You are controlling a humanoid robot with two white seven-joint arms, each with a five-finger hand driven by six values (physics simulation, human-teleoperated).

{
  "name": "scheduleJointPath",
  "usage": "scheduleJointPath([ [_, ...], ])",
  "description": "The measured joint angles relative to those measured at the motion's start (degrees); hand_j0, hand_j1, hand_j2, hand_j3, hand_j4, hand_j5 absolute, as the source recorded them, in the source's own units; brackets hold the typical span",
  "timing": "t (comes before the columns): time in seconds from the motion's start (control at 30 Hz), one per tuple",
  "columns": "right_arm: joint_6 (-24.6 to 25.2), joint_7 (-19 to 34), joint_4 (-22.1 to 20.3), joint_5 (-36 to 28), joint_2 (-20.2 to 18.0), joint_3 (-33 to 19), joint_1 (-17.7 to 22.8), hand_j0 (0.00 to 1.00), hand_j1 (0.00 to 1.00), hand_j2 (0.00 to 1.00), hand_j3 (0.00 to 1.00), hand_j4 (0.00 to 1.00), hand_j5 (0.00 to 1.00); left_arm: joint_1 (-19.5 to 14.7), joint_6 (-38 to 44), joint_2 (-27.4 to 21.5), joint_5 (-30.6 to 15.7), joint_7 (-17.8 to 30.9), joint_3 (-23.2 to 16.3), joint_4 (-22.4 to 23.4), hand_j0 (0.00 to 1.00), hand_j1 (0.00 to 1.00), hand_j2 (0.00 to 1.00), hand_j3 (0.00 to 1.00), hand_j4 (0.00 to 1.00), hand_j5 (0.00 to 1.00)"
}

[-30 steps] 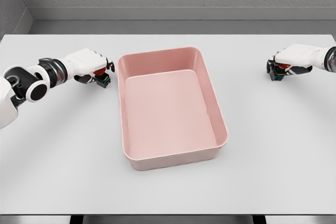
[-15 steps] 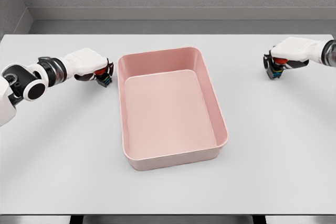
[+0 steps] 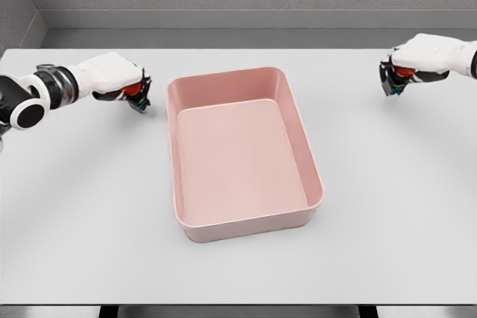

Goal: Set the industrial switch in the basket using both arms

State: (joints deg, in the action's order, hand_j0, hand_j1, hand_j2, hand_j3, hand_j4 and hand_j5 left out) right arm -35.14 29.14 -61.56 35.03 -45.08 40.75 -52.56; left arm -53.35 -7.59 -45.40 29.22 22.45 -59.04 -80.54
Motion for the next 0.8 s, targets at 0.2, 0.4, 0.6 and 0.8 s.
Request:
scheduleJointPath([
  [0.2,-0.01,0.29,-5.21,-0.64,-2.56,-2.09,0.7,0.51,0.51,0.51,0.51,0.51,0.51,-3.52,-9.36,-5.5,-6.55,-0.01,0.31,-0.14,0.4,0.4,0.4,0.4,0.4,0.4],
  [0.4,0.0,0.43,-7.75,-1.75,-3.0,-2.51,0.97,0.51,0.51,0.51,0.51,0.51,0.51,-5.36,-19.55,-11.06,-13.78,0.53,-0.12,-3.38,0.4,0.4,0.4,0.4,0.4,0.4],
  [0.6,-0.02,0.47,-10.8,-3.15,-3.26,-2.54,1.41,0.49,0.49,0.49,0.49,0.49,0.49,-7.56,-24.39,-12.06,-18.19,2.07,-0.28,-6.3,0.41,0.41,0.41,0.41,0.41,0.41],
  [0.8,-0.01,0.48,-14.74,-4.65,-4.06,-2.61,2.19,0.49,0.49,0.49,0.49,0.49,0.49,-8.88,-25.28,-11.11,-20.46,3.04,-0.39,-12.24,0.41,0.41,0.41,0.41,0.41,0.41],
])
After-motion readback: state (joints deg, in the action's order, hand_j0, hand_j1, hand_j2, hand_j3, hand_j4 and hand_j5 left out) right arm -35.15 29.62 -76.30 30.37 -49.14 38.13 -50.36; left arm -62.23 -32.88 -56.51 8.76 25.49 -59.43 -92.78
